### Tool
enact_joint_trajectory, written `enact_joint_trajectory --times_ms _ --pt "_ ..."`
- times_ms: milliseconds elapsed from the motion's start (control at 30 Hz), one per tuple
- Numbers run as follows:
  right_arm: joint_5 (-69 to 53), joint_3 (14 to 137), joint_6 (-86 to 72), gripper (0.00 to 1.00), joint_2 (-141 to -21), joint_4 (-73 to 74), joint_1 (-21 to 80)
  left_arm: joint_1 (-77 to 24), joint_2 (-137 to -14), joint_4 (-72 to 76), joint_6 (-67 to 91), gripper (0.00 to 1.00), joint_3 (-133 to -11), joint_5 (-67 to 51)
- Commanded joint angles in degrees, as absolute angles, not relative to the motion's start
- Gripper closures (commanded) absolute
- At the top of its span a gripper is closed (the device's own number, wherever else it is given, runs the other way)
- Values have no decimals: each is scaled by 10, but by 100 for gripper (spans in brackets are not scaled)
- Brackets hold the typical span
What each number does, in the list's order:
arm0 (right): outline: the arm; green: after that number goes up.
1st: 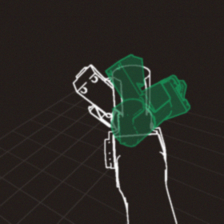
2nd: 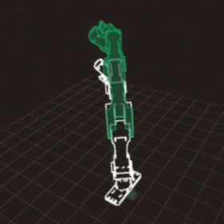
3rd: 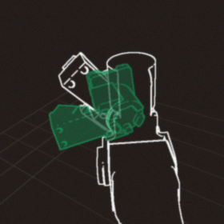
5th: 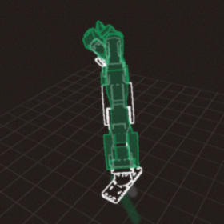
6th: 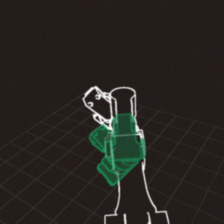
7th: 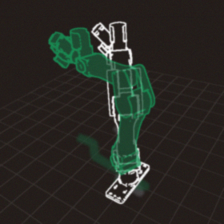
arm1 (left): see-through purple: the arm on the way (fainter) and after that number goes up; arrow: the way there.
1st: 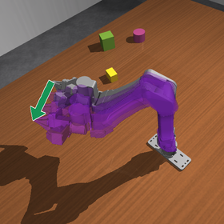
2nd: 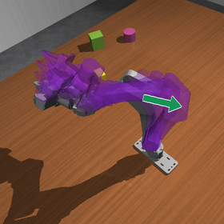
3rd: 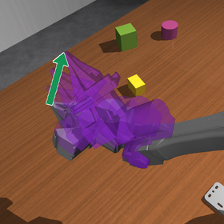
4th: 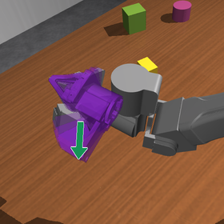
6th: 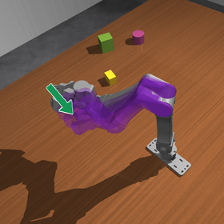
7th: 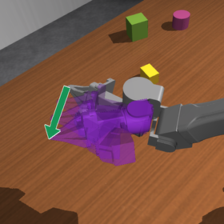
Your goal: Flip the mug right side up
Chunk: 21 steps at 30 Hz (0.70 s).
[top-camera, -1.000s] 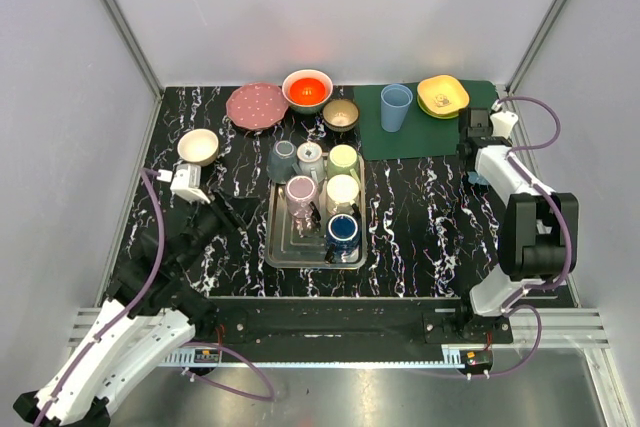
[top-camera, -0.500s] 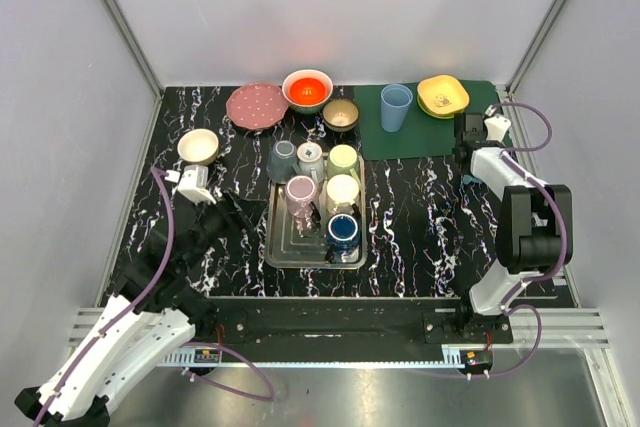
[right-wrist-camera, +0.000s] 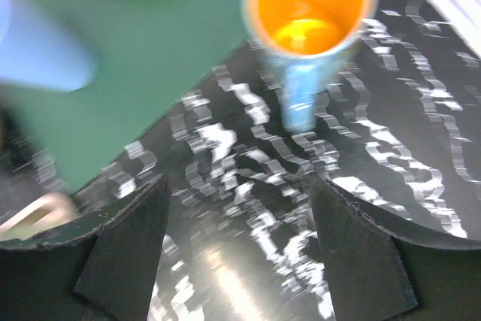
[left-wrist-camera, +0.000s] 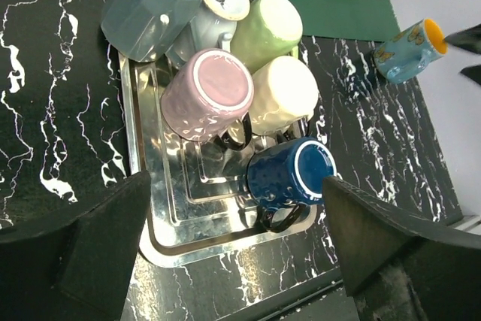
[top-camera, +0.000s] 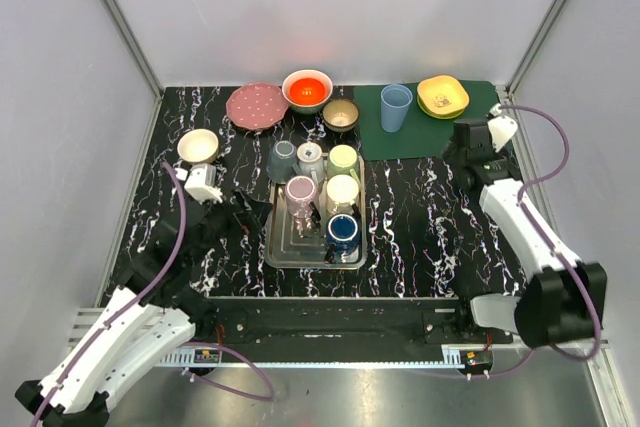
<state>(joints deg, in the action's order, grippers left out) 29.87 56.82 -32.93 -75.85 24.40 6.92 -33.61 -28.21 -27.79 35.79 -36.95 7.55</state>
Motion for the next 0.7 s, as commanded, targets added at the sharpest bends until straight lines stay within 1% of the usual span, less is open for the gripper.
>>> enact_joint_trajectory --times_ms 0,33,100,133,167,233,267,333,367,433,467,567,667 --pt "244 600 -356 20 -672 256 168 -334 -322 -258 333 1 -393 22" --pt "197 597 -354 20 -655 247 204 -337 -330 -245 335 1 -388 6" --pt "173 582 -362 19 -641 244 244 -356 -363 -218 347 1 -378 -25" --pt "145 572 -361 20 -629 237 260 -369 -376 -213 351 1 -376 -23" --pt "126 561 -364 20 -623 229 286 -401 -403 -201 353 1 -374 -19" --pt "87 526 -368 20 -606 213 307 -436 -431 -186 352 3 -371 -7" --pt "80 514 -372 20 -598 207 322 -472 -459 -168 349 3 -367 -4" --pt "83 480 -376 19 -568 195 335 -516 -479 -152 341 2 -364 29" --pt "83 468 -376 19 -556 188 337 -555 -500 -142 324 1 -368 38" --pt "71 438 -371 18 -528 176 339 -583 -531 -153 312 1 -384 77" --pt "66 434 -361 18 -525 177 338 -596 -570 -173 302 1 -408 85" --pt "55 432 -354 18 -522 197 338 -599 -655 -203 285 1 -451 82" --pt "47 422 -358 18 -508 204 338 -599 -702 -175 277 1 -454 62"
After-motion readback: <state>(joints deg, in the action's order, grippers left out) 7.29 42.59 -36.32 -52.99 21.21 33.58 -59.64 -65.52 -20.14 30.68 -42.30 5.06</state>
